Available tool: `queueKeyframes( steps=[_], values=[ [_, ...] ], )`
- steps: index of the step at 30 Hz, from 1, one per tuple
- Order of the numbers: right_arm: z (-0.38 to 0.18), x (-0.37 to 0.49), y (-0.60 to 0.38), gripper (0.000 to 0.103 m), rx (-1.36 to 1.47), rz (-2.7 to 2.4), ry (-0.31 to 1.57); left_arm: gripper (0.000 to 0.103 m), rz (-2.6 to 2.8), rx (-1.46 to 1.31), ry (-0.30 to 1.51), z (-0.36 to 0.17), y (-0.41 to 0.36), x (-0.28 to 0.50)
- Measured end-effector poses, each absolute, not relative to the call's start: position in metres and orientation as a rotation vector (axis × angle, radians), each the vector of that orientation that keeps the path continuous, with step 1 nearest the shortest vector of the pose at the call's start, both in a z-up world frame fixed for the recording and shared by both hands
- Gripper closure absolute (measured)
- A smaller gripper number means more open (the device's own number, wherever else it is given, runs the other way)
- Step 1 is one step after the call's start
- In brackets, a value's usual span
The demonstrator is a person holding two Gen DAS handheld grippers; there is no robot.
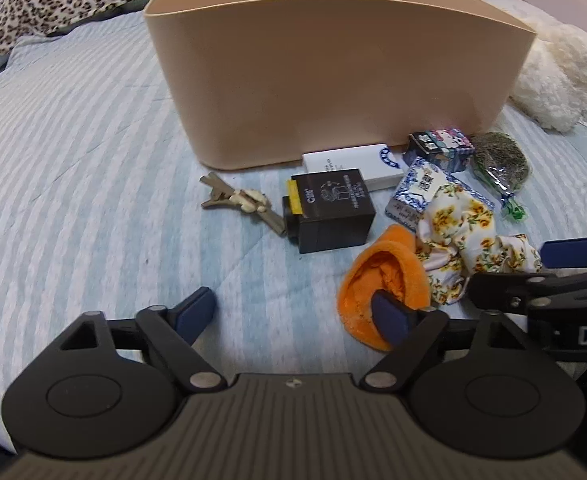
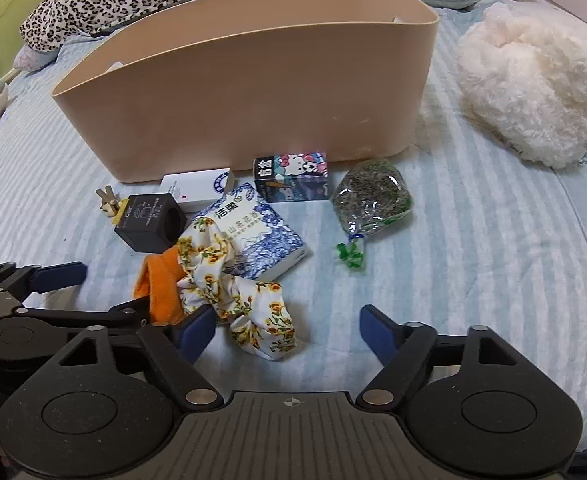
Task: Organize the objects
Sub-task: 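Grasp the orange cloth with the left tool while the right tool grasps the floral scrunchie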
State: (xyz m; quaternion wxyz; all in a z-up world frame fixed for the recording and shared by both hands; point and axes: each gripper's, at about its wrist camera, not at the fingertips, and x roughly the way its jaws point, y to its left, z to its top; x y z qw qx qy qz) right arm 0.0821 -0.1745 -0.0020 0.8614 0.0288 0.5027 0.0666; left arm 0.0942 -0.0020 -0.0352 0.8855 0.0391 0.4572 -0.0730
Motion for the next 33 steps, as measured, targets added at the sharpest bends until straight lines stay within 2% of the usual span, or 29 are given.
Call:
queueKeyframes(
  steps=[1,3,4,5,6,7,8,9,11,15,33],
  values=[
    [-0.003,0.083,-0.173,0.03,0.06,0.143,1.061,0.027,-0.16,0.087,0.941,-0.035,-0.003,0.093],
    [-0.007,0.084,-0.171,0.042,0.069,0.158,1.084,0.038,-0.178,0.094,0.922,-0.034,-0.005,0.091],
    [-0.009,0.085,-0.171,0.045,0.083,0.166,1.094,0.05,-0.18,0.084,0.915,-0.032,-0.005,0.089],
    [-0.01,0.084,-0.17,0.054,0.089,0.171,1.099,0.064,-0.184,0.069,0.909,-0.031,-0.004,0.088],
    [-0.011,0.084,-0.17,0.062,0.084,0.17,1.097,0.069,-0.185,0.06,0.907,-0.03,-0.005,0.088],
    [-0.01,0.083,-0.169,0.065,0.073,0.166,1.092,0.079,-0.188,0.052,0.909,-0.03,-0.004,0.089],
    [-0.01,0.082,-0.169,0.073,0.068,0.164,1.085,0.084,-0.189,0.042,0.913,-0.03,-0.003,0.09],
    [-0.01,0.081,-0.17,0.078,0.071,0.163,1.08,0.084,-0.189,0.032,0.916,-0.03,-0.001,0.09],
    [-0.009,0.08,-0.173,0.085,0.086,0.161,1.075,0.099,-0.196,0.019,0.921,-0.03,0.0,0.089],
    [-0.006,0.078,-0.177,0.093,0.102,0.169,1.064,0.103,-0.21,0.001,0.92,-0.027,0.003,0.085],
    [0.029,0.061,-0.194,0.093,0.155,0.157,0.922,0.103,-0.21,-0.048,0.887,0.002,0.017,0.073]
  ],
)
